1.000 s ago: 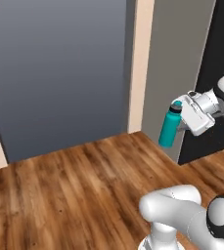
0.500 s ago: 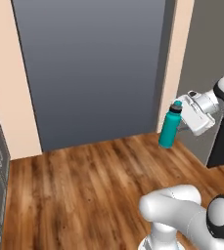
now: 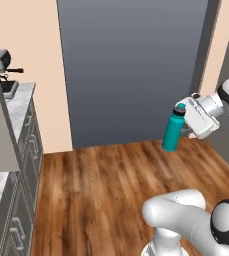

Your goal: Pick the bottled water, bottled drink, water bottle from the counter and place them in the open cabinet.

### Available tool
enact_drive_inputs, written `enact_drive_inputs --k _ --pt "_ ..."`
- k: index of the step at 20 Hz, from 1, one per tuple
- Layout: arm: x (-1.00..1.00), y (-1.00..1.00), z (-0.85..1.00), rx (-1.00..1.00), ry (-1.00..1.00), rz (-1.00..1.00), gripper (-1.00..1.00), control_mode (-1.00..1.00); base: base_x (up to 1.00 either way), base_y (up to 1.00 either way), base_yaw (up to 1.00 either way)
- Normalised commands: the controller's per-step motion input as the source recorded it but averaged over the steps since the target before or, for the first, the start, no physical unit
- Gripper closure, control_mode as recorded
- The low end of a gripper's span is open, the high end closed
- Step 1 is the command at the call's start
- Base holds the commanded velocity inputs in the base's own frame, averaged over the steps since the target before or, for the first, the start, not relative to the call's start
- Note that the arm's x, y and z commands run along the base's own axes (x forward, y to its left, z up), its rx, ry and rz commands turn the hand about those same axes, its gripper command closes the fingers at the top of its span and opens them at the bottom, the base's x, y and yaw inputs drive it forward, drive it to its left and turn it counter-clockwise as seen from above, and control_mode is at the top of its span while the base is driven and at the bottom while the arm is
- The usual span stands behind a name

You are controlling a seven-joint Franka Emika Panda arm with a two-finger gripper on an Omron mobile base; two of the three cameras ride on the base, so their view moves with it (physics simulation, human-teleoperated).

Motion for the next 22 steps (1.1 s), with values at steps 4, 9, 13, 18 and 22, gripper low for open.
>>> enact_drive_inputs --k 4,9,13,18,22 --pt "0.0 0.0 0.0 0.0 0.0 0.0 1.0 1.0 -0.25 0.45 0.24" --pt "0.0 0.0 0.0 0.0 0.0 0.0 1.0 1.0 -0.22 0.47 0.24" --pt "0.0 0.0 0.0 0.0 0.0 0.0 1.0 1.0 -0.24 0.47 0.25" --pt "0.0 0.0 0.0 0.0 0.0 0.0 1.0 1.0 -0.28 0.45 0.25" --pt "0.0 0.0 0.0 0.0 0.0 0.0 1.0 1.0 -0.23 0.41 0.24"
